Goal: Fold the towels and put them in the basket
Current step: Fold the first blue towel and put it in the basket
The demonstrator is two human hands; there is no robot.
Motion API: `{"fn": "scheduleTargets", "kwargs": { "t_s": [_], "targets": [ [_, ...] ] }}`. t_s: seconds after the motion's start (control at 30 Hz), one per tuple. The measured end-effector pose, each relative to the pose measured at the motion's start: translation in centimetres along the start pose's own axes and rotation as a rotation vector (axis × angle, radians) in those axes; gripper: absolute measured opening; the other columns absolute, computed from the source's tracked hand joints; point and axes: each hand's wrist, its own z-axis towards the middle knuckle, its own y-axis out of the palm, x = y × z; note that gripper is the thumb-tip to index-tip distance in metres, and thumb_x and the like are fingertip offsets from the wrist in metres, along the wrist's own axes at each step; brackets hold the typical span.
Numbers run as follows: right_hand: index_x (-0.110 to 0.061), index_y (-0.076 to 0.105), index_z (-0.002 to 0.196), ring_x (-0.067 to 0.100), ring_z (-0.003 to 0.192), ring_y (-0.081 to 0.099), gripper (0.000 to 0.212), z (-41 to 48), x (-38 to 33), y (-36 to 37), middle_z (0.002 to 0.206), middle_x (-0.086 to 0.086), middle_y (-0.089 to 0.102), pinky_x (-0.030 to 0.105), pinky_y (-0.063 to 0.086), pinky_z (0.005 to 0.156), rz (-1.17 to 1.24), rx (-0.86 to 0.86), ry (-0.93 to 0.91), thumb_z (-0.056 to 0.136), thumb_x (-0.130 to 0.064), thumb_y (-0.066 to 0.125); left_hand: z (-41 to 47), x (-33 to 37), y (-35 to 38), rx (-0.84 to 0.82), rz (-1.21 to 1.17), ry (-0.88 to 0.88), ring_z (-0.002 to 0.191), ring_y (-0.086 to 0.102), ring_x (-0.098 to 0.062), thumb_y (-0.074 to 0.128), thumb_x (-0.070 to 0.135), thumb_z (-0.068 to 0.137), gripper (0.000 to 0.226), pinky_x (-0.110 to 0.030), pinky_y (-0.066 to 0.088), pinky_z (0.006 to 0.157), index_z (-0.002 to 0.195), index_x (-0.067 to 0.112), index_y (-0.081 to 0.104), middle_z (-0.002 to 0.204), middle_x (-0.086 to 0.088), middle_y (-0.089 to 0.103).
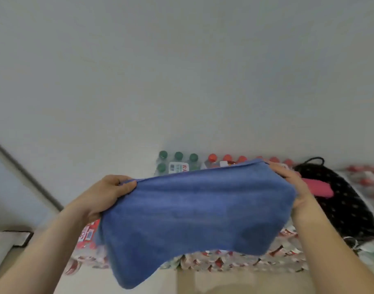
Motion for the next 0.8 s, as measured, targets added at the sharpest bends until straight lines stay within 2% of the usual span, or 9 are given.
{"fn": "scheduleTargets", "kwargs": {
  "t_s": [0.07, 0.17, 0.23, 0.3, 0.37, 0.47, 0.6, 0.7, 0.8],
  "targets": [
    [-0.01, 0.078, 0.09, 0.016, 0.091, 0.07, 0.02, 1.7, -2.0, -4.4, 0.095, 0.005, 0.074, 0.023, 0.057, 0.075, -0.119, 0.073, 0.039, 0.081, -0.013, 0.06, 3.5, 1.8, 2.1, 0.135, 0.292, 0.096, 0.061, 0.057, -0.015, 0.061, 0.029, 0.093, 0.027, -0.029, 0.044, 0.062, 0.076, 0.011, 0.073, 0.067, -0.004, 0.069],
    [0.006, 0.067, 0.104, 0.027, 0.096, 0.064, 0.021, 6.0, -3.3, -10.3, 0.097, 0.014, 0.07, 0.03, 0.054, 0.078, -0.365, 0.369, 0.02, 0.089, -0.003, 0.056, 8.9, 4.3, 4.6, 0.41, 0.566, 0.246, 0.068, 0.058, -0.02, 0.062, 0.032, 0.09, 0.023, -0.031, 0.04, 0.062, 0.072, 0.019, 0.067, 0.066, 0.0, 0.064],
    [0.002, 0.064, 0.112, 0.028, 0.093, 0.061, 0.029, 8.9, -3.2, -12.9, 0.095, 0.012, 0.067, 0.036, 0.052, 0.08, -0.564, 0.625, -0.074, 0.087, -0.012, 0.063, 12.3, 5.0, 6.2, 0.568, 0.623, 0.274, 0.083, 0.059, -0.025, 0.062, 0.03, 0.09, 0.012, -0.033, 0.043, 0.071, 0.095, 0.021, 0.066, 0.085, -0.003, 0.065],
    [-0.011, 0.051, 0.131, 0.03, 0.104, 0.059, 0.051, 10.4, -2.3, -13.9, 0.113, 0.011, 0.061, 0.042, 0.049, 0.092, -0.858, 0.774, -0.103, 0.085, -0.029, 0.064, 14.8, 4.6, 8.0, 0.628, 0.701, 0.284, 0.097, 0.057, -0.032, 0.062, 0.023, 0.087, 0.027, -0.039, 0.046, 0.082, 0.114, 0.019, 0.062, 0.103, -0.012, 0.061],
    [-0.013, 0.039, 0.139, 0.036, 0.115, 0.053, 0.067, 10.9, -0.4, -14.8, 0.125, 0.016, 0.056, 0.046, 0.044, 0.098, -1.09, 0.813, -0.09, 0.082, -0.04, 0.063, 15.2, 3.3, 11.0, 0.517, 0.775, 0.388, 0.096, 0.057, -0.033, 0.056, 0.019, 0.086, 0.027, -0.039, 0.047, 0.083, 0.112, 0.017, 0.065, 0.103, -0.013, 0.06],
    [-0.011, 0.037, 0.138, 0.037, 0.122, 0.049, 0.066, 10.1, 2.8, -15.9, 0.135, 0.017, 0.051, 0.046, 0.044, 0.097, -1.192, 0.75, -0.019, 0.085, -0.041, 0.062, 13.0, 0.0, 17.1, 0.192, 0.926, 0.554, 0.086, 0.057, -0.025, 0.044, 0.033, 0.084, 0.031, -0.037, 0.05, 0.073, 0.101, 0.024, 0.068, 0.096, 0.0, 0.06],
    [-0.011, 0.031, 0.147, 0.037, 0.128, 0.043, 0.067, 9.8, 4.8, -16.8, 0.14, 0.019, 0.045, 0.044, 0.04, 0.101, -1.275, 0.796, 0.048, 0.089, -0.028, 0.06, 13.5, -1.7, 21.2, 0.166, 1.017, 0.554, 0.09, 0.06, -0.025, 0.04, 0.04, 0.083, 0.036, -0.037, 0.049, 0.062, 0.109, 0.03, 0.063, 0.109, 0.004, 0.061],
    [-0.008, 0.045, 0.137, 0.036, 0.115, 0.052, 0.051, 10.1, 4.2, -16.6, 0.129, 0.019, 0.053, 0.038, 0.043, 0.088, -1.226, 0.873, 0.085, 0.091, -0.025, 0.058, 15.8, 0.0, 22.1, 0.14, 0.943, 0.622, 0.093, 0.059, -0.031, 0.039, 0.034, 0.087, 0.038, -0.041, 0.055, 0.069, 0.112, 0.02, 0.064, 0.116, -0.004, 0.058],
    [-0.005, 0.063, 0.113, 0.026, 0.085, 0.058, 0.027, 10.2, 3.4, -16.5, 0.107, 0.015, 0.067, 0.027, 0.042, 0.067, -1.076, 0.893, 0.114, 0.09, -0.019, 0.059, 18.0, 2.3, 23.0, 0.084, 0.959, 0.631, 0.107, 0.055, -0.03, 0.051, 0.026, 0.087, 0.037, -0.043, 0.055, 0.075, 0.122, 0.02, 0.059, 0.128, -0.002, 0.053]
  ]
}}
